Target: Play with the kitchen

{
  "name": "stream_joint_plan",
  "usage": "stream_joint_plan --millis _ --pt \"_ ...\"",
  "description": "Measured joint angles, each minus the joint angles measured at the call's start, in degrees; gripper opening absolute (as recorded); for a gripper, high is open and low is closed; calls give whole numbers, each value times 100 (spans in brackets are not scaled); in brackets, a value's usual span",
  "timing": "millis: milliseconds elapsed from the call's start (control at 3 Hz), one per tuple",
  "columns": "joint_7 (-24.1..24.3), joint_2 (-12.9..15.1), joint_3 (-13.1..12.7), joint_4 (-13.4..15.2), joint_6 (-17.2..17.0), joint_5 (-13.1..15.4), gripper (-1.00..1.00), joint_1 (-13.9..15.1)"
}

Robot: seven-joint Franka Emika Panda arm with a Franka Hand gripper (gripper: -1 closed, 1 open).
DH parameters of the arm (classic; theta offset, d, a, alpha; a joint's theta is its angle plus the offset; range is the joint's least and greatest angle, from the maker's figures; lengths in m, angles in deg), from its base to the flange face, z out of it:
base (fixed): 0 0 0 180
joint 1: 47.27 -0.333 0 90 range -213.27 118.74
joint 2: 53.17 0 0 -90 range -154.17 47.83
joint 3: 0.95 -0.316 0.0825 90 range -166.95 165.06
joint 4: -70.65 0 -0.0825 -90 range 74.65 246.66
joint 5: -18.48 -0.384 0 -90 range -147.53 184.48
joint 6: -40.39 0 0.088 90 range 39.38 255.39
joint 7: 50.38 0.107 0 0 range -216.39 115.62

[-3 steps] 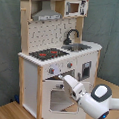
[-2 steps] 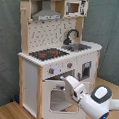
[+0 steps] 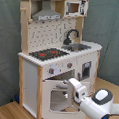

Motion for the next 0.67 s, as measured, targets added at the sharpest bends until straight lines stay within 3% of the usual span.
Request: stream_joint_plan --millis 333,667 --pt "5 55 -148 283 -350 -355 100 -82" --pt "-4 98 -198 550 -806 -479 100 -332"
